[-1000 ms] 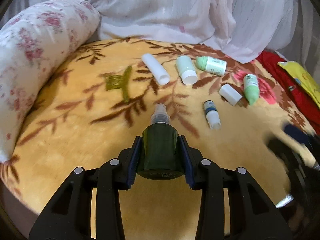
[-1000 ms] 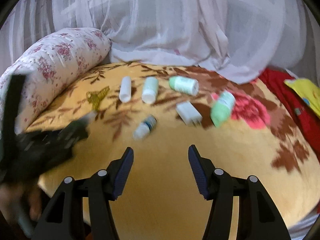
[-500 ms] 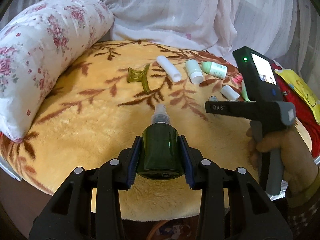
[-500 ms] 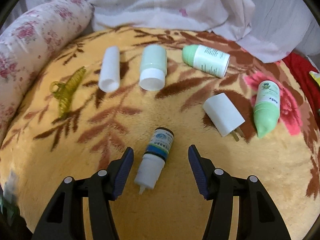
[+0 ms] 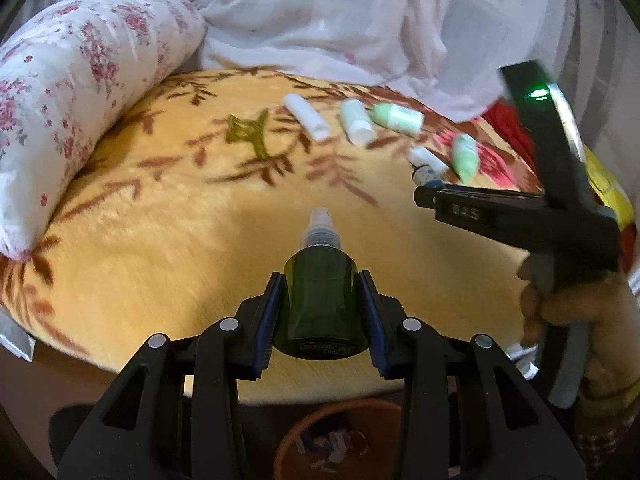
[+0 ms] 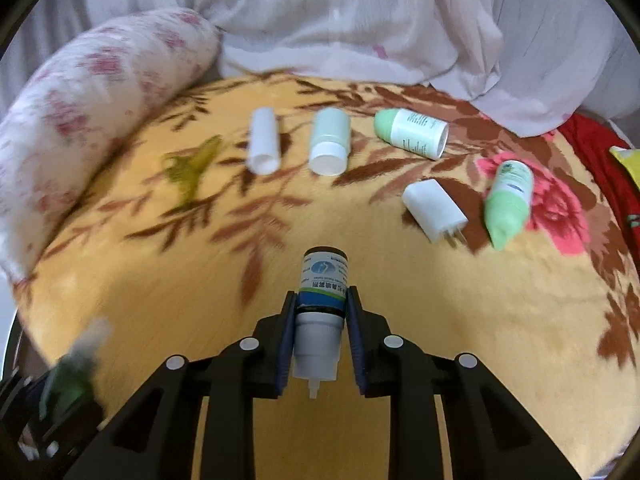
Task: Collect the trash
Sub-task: 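Lower both bottles into the orange bin and open both tools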
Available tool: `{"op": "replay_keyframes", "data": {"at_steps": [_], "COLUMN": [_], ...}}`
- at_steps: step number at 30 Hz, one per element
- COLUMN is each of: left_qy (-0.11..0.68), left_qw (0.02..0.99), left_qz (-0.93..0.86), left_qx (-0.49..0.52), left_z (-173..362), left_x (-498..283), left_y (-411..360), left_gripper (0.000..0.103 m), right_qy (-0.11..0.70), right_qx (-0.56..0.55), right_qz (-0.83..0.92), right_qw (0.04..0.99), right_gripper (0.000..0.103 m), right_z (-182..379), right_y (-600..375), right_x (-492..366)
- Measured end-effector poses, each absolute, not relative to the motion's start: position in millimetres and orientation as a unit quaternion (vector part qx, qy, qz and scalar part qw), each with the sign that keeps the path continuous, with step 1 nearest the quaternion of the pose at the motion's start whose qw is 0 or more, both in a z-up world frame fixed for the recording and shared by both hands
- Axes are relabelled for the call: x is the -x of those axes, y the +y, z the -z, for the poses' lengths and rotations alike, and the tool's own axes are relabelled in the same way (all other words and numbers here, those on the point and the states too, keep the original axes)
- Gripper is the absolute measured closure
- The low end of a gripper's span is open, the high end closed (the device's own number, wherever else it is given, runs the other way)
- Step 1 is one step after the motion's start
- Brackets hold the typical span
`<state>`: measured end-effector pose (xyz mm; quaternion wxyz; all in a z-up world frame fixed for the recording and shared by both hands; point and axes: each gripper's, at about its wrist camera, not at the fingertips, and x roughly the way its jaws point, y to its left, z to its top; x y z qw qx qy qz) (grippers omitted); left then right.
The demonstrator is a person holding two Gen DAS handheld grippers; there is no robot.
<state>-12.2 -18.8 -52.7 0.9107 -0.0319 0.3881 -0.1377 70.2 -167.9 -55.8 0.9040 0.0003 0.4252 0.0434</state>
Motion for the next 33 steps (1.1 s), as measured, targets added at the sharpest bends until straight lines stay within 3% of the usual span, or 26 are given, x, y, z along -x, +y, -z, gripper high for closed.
{"op": "replay_keyframes", "data": {"at_steps": [6, 13, 30, 32, 33], "left_qy": [0.414, 0.45, 0.49, 0.499, 0.5], "left_qw": [0.894, 0.875, 0.851, 0.846, 0.846], "left_qz": [0.173, 0.176, 0.19, 0.187, 0.182], "left_qx": [0.018, 0.0, -0.021, -0.018, -0.021], "left_z": [66, 84, 103, 105, 105], "left_x": [56, 96, 133, 132, 132], "left_y": [-33, -32, -35, -32, -31], "left_gripper": [0.066, 0.066, 0.065, 0.058, 0.047], "right_qy": [0.408, 0.458, 0.514, 0.521, 0.521], "right_qx": [0.002, -0.017, -0.023, -0.025, -0.028], "right_qz": [-0.085, -0.089, -0.129, -0.135, -0.137], "right_qw": [0.909, 0.884, 0.848, 0.843, 0.842], "right_gripper": [0.079, 0.079, 0.08, 0.073, 0.058], "right_z": [42, 75, 112, 115, 115], "right_y": [-168, -178, -163, -160, -161], "right_x": [32, 114, 167, 167, 167]}}
